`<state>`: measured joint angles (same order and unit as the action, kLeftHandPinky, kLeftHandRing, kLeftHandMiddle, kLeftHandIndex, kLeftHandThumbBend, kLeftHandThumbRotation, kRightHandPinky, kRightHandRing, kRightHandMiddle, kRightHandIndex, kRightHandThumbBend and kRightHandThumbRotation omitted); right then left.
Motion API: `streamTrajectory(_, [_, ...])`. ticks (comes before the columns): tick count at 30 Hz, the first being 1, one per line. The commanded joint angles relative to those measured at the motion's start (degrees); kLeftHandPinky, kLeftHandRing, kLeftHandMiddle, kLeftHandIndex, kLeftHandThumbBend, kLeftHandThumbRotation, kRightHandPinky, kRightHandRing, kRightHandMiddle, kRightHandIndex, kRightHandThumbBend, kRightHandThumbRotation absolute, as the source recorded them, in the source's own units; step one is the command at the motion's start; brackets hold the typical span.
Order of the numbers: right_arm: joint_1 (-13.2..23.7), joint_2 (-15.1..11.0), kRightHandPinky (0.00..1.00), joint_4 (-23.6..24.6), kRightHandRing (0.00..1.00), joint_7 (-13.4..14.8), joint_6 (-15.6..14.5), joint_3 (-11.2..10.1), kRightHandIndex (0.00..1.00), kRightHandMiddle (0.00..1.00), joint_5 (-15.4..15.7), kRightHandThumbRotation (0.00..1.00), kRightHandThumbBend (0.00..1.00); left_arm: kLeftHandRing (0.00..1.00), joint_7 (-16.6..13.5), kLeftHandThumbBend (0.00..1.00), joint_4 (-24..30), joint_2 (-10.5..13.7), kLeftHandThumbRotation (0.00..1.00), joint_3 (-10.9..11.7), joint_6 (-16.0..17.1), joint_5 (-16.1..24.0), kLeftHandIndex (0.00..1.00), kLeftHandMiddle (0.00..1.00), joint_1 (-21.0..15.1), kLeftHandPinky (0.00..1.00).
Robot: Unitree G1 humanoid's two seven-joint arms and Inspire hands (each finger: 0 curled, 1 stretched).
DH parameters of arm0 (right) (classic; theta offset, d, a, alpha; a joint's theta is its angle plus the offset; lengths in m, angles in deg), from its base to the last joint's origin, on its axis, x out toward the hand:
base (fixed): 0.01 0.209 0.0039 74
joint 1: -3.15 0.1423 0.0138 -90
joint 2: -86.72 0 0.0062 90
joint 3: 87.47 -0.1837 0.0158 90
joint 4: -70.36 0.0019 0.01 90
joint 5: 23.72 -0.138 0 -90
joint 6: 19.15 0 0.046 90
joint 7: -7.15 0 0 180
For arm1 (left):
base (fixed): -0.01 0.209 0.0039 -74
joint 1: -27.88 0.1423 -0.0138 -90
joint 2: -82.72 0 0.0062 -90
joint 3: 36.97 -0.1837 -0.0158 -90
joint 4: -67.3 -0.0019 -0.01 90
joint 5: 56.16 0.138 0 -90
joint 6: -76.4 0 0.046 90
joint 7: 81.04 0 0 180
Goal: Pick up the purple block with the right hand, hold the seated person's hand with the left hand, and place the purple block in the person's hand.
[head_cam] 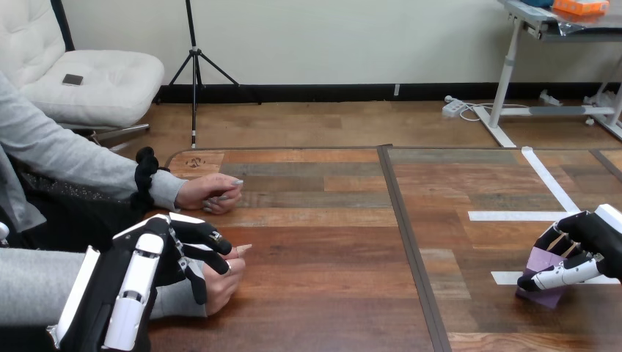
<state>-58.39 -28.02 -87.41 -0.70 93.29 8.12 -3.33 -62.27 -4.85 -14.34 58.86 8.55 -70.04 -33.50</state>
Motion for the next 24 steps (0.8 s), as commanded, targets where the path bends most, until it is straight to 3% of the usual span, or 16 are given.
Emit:
streamTrajectory(1, [1.48,0.06,0.39,0.67,0.43,2.06,0.2,0.52,0.47,0.47,0.43,0.0,0.87,0.47,-0.2,0.12,0.85,0.46,1.0,0.88,1.33,0.02,0.49,0.53,-3.07,0.21])
streamTrajectory(7, [1.24,-0.05,0.37,1.13,0.41,3.61,1.05,0.76,0.47,0.45,0.64,0.0,0.88,0.47,-0.21,0.12,0.83,0.56,1.0,0.92,1.4,0.17,0.49,0.53,-3.13,0.22])
streamTrajectory(24, [1.36,-0.48,0.32,1.61,0.38,4.06,1.11,1.08,0.45,0.43,1.07,0.0,0.88,0.46,0.04,0.1,1.1,0.58,1.0,0.57,1.62,0.31,0.49,0.52,-2.94,0.22])
